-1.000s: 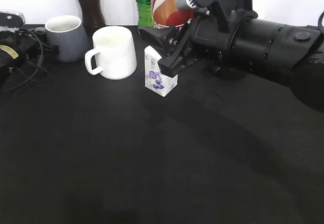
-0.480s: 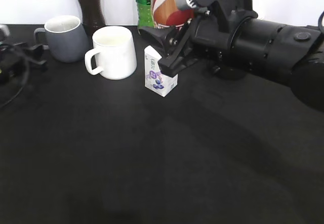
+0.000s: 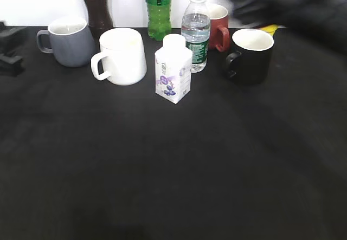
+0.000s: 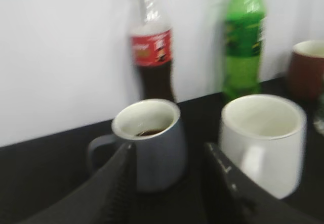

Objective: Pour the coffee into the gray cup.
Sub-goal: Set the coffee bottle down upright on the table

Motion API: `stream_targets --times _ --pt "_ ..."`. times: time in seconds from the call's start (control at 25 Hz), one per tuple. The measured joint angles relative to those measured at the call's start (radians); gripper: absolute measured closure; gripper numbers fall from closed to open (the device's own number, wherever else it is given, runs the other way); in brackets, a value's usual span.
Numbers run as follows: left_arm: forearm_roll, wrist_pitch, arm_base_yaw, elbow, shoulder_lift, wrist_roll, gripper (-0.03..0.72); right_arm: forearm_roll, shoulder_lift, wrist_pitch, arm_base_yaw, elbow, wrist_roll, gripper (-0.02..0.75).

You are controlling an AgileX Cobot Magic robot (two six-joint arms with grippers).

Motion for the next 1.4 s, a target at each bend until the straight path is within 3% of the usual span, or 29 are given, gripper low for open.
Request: stream_targets --times 0.12,0.24,0.4,0.76,1.28,1.4 --pt "0.001 0.035 -0.072 0.000 -0.022 -0.002 0.364 0.001 0.000 0.000 -0.184 -0.001 0.001 0.206" --pt "0.003 0.041 -0.077 0.000 -0.022 -0.002 0.364 -0.038 0.000 0.003 -0.320 -0.002 0.008 0.206" --pt "0.003 0.041 -0.077 0.000 -0.022 -0.002 0.364 -0.124 0.012 0.006 -0.435 -0.013 0.049 0.206" --pt "-0.001 0.048 -0.077 0.000 -0.022 -0.003 0.365 -0.253 0.398 -0.361 -0.447 -0.019 0.135 0.207" --pt "-0.001 0.048 -0.077 0.000 -0.022 -0.005 0.368 -0.303 0.683 -0.419 -0.447 -0.227 0.119 0.205" --pt "-0.001 0.048 -0.077 0.000 -0.022 -0.005 0.368 -0.308 0.684 -0.400 -0.447 -0.227 0.117 0.143"
